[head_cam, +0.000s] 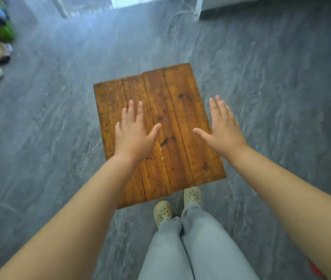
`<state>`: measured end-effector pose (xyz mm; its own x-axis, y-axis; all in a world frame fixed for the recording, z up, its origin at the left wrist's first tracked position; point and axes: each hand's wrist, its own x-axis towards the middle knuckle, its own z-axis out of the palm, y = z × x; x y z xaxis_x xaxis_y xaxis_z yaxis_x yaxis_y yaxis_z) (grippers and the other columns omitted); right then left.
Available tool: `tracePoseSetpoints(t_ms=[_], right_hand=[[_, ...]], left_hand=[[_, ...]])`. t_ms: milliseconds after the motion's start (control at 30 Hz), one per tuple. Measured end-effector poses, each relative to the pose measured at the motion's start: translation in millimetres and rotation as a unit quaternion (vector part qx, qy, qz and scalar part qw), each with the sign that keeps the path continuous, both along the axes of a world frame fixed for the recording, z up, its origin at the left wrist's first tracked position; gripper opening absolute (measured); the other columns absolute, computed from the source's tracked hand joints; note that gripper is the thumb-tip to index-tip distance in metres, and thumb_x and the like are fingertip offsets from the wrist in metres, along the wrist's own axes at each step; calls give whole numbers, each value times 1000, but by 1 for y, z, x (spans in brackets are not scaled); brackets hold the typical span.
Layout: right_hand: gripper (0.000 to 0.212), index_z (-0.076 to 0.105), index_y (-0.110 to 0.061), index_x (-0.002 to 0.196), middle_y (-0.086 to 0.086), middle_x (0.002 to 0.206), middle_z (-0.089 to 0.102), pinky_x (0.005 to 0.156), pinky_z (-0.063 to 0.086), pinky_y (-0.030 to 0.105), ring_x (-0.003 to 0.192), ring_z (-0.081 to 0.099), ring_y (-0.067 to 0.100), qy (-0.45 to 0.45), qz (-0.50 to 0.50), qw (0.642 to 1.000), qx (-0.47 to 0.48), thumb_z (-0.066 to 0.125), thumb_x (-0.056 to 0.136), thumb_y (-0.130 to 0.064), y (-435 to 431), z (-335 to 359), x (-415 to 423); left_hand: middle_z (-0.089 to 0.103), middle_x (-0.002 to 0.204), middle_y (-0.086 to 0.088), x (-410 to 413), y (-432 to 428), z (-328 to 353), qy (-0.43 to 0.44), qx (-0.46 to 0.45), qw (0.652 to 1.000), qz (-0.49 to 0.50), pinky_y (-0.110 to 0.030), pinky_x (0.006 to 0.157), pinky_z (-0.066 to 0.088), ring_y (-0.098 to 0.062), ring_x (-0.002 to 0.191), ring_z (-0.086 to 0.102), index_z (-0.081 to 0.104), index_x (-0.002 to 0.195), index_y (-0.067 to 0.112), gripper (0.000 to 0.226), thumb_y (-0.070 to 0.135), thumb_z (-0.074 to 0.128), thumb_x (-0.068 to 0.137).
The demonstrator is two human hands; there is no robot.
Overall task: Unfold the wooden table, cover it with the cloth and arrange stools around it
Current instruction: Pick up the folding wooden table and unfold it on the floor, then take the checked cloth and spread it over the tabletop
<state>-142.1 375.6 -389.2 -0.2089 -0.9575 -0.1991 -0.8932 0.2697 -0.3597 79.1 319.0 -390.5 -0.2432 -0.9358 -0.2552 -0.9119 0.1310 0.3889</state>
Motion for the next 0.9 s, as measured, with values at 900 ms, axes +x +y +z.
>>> tracePoseSetpoints(t_ms=[900], right_hand=[[84, 17, -11, 151, 7, 160, 13, 117, 8, 33, 147, 10, 22, 127, -377, 904, -153, 49, 89, -56, 468, 274, -290]], left_hand=[[7, 160, -2, -439, 349, 293, 86, -203, 822, -525, -46, 117, 13, -22, 147, 4, 10, 151, 25, 78, 66, 10, 85]])
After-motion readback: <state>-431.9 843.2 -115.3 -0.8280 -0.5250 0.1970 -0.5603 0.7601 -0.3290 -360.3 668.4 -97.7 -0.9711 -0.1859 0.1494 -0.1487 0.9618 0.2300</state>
